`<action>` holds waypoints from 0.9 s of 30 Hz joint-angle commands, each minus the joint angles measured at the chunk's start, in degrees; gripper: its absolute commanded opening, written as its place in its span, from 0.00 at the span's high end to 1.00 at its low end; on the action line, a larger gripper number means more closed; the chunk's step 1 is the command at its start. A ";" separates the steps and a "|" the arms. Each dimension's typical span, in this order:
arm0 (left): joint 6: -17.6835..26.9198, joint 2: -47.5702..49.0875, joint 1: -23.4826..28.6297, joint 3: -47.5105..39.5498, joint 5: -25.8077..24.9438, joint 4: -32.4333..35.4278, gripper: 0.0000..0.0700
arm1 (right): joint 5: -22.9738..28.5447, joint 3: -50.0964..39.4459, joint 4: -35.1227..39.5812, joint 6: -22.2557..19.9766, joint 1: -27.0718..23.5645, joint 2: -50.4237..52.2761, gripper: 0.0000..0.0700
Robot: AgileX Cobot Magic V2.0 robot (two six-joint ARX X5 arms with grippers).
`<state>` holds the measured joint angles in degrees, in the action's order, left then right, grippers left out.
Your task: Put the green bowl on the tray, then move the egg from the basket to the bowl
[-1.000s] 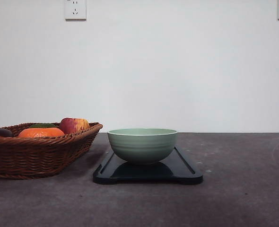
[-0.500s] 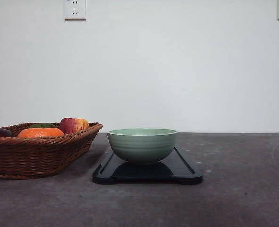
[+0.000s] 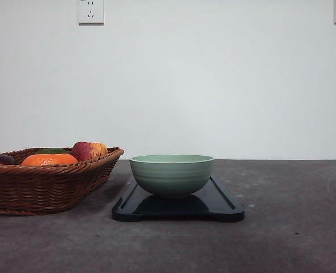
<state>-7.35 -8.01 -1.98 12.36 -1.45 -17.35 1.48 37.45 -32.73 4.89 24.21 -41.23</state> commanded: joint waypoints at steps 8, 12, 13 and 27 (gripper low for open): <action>0.87 7.78 1.66 -8.33 0.04 2.30 1.00 | 0.06 0.39 0.55 0.44 0.24 -0.22 0.98; 0.89 7.82 1.76 -11.63 0.08 7.11 1.00 | 0.06 0.39 0.57 0.44 0.24 -0.20 0.98; 0.89 7.82 1.78 -11.63 0.12 6.88 1.00 | 0.06 0.39 0.53 0.44 0.24 -0.21 0.98; 0.51 7.82 1.81 -11.63 0.15 6.80 1.00 | 0.06 0.39 0.56 0.44 0.24 -0.22 0.98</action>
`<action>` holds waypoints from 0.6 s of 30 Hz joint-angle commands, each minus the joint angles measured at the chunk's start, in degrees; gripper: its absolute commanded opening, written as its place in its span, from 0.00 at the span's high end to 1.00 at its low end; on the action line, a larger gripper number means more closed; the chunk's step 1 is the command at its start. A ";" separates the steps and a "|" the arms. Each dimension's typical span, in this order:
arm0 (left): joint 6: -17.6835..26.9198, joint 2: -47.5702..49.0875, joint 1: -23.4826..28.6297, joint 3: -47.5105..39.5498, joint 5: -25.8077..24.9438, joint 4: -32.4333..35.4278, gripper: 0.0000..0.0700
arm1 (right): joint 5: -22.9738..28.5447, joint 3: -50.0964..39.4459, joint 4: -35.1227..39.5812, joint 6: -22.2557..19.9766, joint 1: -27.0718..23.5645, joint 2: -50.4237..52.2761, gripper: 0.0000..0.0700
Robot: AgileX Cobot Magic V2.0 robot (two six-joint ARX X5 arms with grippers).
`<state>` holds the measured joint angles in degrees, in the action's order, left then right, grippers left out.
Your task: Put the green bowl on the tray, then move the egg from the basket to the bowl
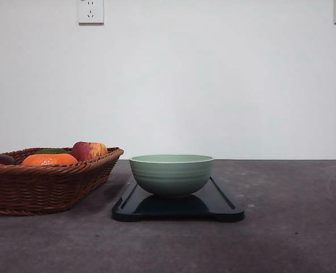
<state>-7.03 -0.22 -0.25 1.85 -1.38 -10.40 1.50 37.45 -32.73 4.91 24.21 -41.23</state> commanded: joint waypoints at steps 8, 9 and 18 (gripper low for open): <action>0.19 0.03 0.08 -1.11 0.06 -0.14 1.00 | 0.04 0.39 0.55 0.42 0.24 -0.22 0.98; 0.17 0.03 0.07 -1.11 0.07 -0.14 1.00 | 0.04 0.39 0.56 0.42 0.24 -0.22 0.98; 0.20 0.03 0.07 -1.11 0.08 -0.20 1.00 | 0.93 -2.85 6.26 -4.45 -0.94 3.99 0.98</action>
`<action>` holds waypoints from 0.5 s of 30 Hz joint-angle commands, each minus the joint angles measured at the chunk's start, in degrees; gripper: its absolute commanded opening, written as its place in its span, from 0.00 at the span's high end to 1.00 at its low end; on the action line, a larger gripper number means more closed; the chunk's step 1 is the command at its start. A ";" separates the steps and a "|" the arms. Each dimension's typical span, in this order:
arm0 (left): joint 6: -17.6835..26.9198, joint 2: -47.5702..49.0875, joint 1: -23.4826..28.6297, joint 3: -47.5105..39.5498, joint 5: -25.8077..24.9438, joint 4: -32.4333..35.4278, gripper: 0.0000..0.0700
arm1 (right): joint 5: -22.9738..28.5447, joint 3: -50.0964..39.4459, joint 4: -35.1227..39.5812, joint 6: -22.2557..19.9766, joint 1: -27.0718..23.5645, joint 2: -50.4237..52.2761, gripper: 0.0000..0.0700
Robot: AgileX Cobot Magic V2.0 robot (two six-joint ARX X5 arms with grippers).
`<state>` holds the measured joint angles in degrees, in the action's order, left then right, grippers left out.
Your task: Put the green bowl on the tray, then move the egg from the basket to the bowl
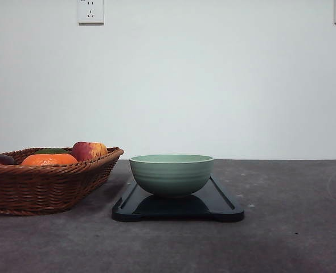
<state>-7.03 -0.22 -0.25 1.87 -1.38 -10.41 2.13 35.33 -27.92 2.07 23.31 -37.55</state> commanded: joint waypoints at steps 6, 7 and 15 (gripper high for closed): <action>0.20 0.03 0.08 -1.13 0.06 -0.24 1.00 | 0.24 -13.10 16.10 -1.21 -4.60 9.01 0.98; 0.18 0.03 0.08 -1.14 0.05 -0.24 1.00 | 0.24 -15.46 18.29 -1.16 -5.67 10.60 0.98; 0.17 0.03 0.08 -1.13 0.05 -0.24 1.00 | -0.62 -28.17 22.33 -0.57 -15.35 23.73 0.98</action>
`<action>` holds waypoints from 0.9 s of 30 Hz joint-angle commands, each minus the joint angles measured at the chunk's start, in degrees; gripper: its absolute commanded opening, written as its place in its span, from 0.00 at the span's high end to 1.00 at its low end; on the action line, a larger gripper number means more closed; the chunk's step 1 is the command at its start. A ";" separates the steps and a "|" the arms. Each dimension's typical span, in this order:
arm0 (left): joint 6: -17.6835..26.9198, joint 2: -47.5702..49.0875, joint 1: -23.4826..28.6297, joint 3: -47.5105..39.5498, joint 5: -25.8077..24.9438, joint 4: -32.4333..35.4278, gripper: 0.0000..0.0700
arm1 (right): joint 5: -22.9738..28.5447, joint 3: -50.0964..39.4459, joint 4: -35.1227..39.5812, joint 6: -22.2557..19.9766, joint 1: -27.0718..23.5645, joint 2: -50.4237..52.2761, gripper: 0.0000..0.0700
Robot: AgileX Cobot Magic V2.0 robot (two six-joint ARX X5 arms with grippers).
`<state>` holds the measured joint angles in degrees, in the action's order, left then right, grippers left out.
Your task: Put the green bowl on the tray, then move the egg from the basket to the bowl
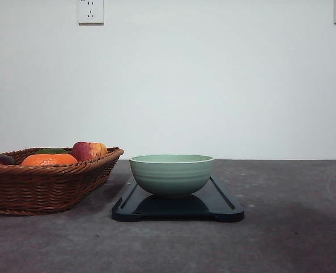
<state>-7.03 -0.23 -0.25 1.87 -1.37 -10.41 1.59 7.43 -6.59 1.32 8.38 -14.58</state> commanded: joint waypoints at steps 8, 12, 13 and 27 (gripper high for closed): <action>0.20 0.04 0.07 -1.14 0.07 -0.24 1.00 | -0.10 -6.62 0.47 0.51 -4.79 11.48 0.98; 0.17 0.04 0.08 -1.11 0.06 -0.27 1.00 | -0.01 -6.76 -3.27 0.82 -4.89 14.38 0.98; 0.17 0.04 0.07 -1.11 0.07 -0.28 1.00 | 0.00 -6.76 -3.30 0.80 -4.90 14.37 0.98; 0.17 0.04 0.07 -1.11 0.05 -0.28 1.00 | -0.05 -6.76 -2.44 1.05 -4.88 14.37 0.98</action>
<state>-7.05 -0.22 -0.25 1.87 -1.39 -10.41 1.54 0.93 -9.42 1.76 3.57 -0.19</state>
